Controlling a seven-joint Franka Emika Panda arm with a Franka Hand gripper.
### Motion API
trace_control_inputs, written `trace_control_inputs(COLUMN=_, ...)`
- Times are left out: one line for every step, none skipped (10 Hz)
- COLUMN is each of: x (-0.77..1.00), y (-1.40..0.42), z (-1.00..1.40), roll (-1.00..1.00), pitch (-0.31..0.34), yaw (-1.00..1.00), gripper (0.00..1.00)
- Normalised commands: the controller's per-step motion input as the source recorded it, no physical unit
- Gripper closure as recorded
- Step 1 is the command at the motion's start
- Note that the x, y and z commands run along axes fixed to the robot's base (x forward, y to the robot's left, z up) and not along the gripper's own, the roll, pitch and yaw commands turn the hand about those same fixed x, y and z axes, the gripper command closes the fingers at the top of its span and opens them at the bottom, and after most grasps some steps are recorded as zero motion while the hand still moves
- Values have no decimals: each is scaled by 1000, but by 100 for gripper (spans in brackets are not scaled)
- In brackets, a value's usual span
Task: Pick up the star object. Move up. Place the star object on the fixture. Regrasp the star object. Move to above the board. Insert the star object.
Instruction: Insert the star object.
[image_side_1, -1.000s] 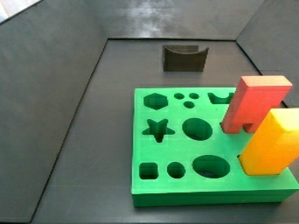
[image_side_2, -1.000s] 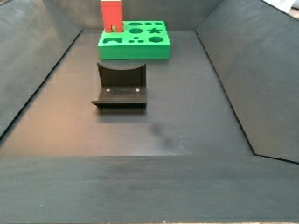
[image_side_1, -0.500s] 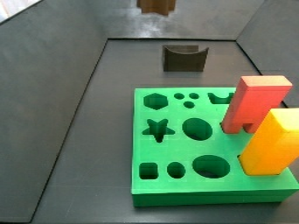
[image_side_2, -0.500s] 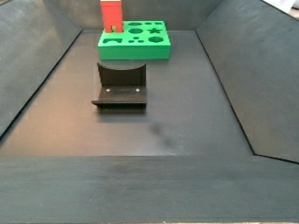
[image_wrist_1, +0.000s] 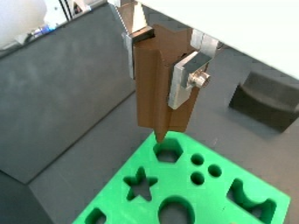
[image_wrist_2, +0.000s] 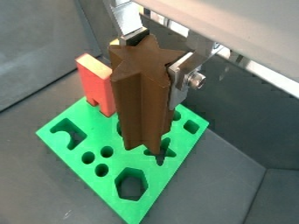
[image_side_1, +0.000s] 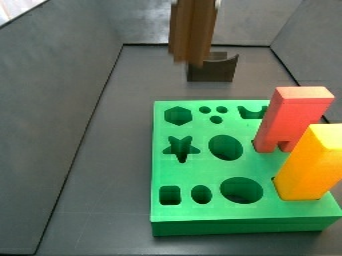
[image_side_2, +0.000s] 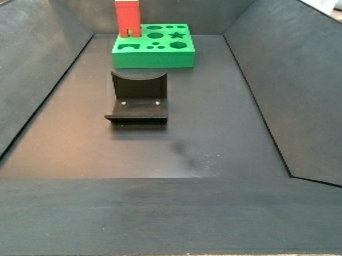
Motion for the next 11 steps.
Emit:
trace_control_inputs(x=11, y=-280, z=-403, roll=353, pitch=33, yaw=-211, gripper=100)
trace_control_inputs(x=94, y=-300, z=-340, roll=349, pitch=47, yaw=-223, gripper=100)
trace_control_inputs(x=89, y=-283, z=-294, roll=266, pitch=29, yaw=-183, gripper=100)
trace_control_inputs(x=223, y=-243, z=-274, roll=136, pitch=21, yaw=-280, gripper=100)
trace_control_inputs(x=246, y=-226, z=-306, roll=91, pitch=11, yaw=-311, gripper=100)
trace_control_inputs(x=194, y=-211, z=-343, roll=117, pitch=16, yaw=-297, gripper=100)
trace_control_inputs(x=171, y=-149, z=-286, roll=137, pitch=44, yaw=-309, gripper=100)
trace_control_inputs(x=180, y=-83, z=-251, roll=113, pitch=53, yaw=-360, gripper=100)
trace_control_inputs(x=54, y=-51, z=-271, roll=120, pitch=44, yaw=-337, gripper=100)
trace_control_inputs(x=0, y=-57, z=-249, roll=106, pitch=37, yaw=-391, gripper=100)
trace_control_inputs(x=-163, y=0, z=-126, roll=4, pitch=0, yaw=-511, gripper=100)
